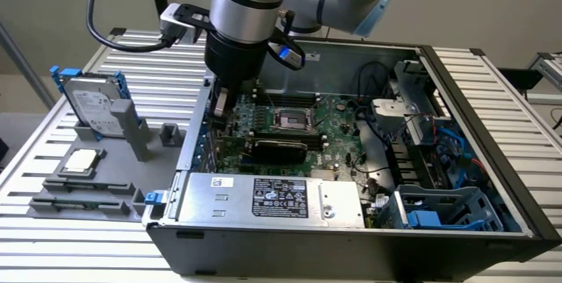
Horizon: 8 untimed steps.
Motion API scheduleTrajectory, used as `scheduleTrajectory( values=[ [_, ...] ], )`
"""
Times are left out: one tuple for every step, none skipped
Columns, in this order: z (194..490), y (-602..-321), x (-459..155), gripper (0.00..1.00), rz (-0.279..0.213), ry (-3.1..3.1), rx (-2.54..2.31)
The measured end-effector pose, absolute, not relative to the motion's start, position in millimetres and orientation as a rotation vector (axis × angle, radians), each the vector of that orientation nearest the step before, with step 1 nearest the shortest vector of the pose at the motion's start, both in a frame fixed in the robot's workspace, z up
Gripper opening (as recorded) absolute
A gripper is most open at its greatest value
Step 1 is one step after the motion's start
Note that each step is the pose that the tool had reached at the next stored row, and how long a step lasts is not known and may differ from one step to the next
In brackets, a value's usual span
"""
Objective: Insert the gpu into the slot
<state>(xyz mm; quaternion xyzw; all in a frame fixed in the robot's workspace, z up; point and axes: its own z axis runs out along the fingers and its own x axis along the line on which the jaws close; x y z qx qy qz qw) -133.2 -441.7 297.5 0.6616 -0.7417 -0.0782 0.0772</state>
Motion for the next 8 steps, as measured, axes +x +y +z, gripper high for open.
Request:
scheduleTrajectory(
  values=[
    [297.4, -441.5, -133.5, 0.11, -0.234, -2.222, 1.982],
    [297.4, -441.3, -133.8, 0.11, -0.234, -2.223, 1.982],
    [297.4, -441.0, -134.0, 0.11, -0.234, -2.223, 1.981],
    [297.4, -440.8, -134.3, 0.11, -0.233, -2.223, 1.981],
    [297.4, -440.7, -134.6, 0.11, -0.233, -2.223, 1.98],
    [297.5, -440.6, -134.8, 0.11, -0.233, -2.224, 1.979],
    [297.5, -440.5, -134.9, 0.11, -0.232, -2.224, 1.979],
    [297.6, -440.4, -135.0, 0.11, -0.232, -2.224, 1.978]
  ],
)
